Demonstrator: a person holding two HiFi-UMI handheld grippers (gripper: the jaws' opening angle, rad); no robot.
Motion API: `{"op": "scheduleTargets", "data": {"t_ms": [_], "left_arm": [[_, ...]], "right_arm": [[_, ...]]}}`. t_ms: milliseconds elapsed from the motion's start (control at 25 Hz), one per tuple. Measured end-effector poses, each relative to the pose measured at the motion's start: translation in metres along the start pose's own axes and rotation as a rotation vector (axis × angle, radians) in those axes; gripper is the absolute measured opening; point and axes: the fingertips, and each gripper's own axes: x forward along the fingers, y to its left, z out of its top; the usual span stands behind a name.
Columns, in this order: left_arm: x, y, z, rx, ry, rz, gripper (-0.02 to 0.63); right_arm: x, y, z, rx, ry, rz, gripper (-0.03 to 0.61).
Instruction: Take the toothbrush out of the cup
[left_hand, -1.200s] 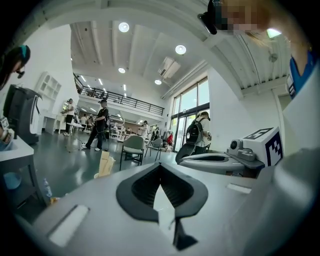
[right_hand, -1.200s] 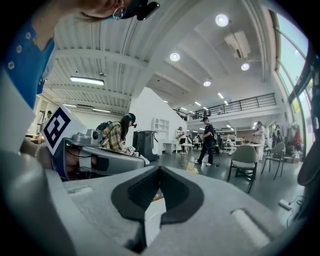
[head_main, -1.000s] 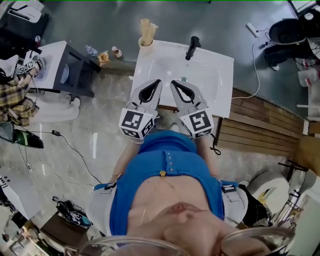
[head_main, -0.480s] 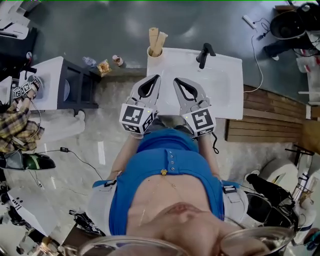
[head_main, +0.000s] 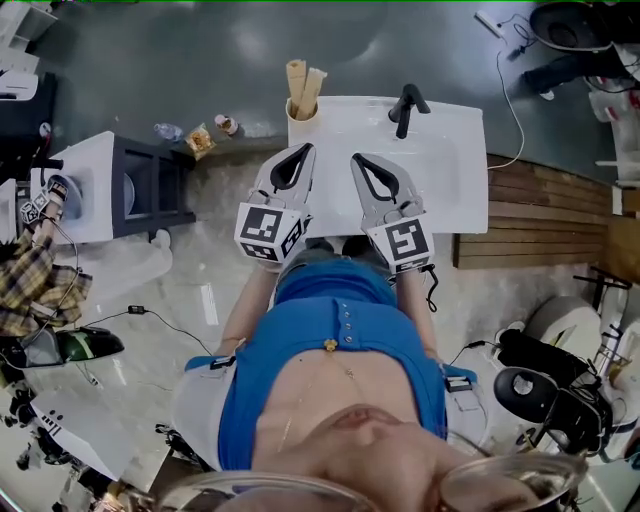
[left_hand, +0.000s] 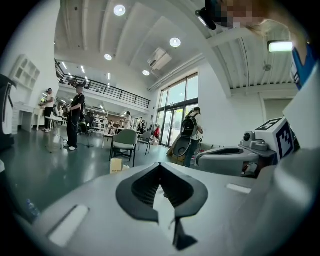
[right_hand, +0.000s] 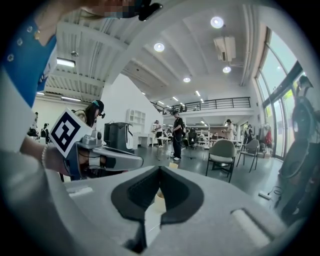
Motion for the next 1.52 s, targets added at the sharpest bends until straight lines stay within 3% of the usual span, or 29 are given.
{"op": "scheduleTargets", "data": {"t_ms": [440, 920, 1520], "left_arm": [[0.035, 0.025, -0.009, 0.019, 0.042, 0.1, 0.005], [0.078, 0.095, -0.042, 0.033, 0.111, 0.182, 0.034], [0.122, 0.149, -0.092, 0.034, 0.234, 0.219, 0.151]], "right_arm": [[0.009, -0.032, -0.008, -0.01, 0.017, 0.062, 0.002], [0.004, -0.065, -0.025, 0.008, 0.069, -0.019, 0.002], [-0.01, -0.083, -0.048, 0.036, 0.141, -0.101, 0.002]]}}
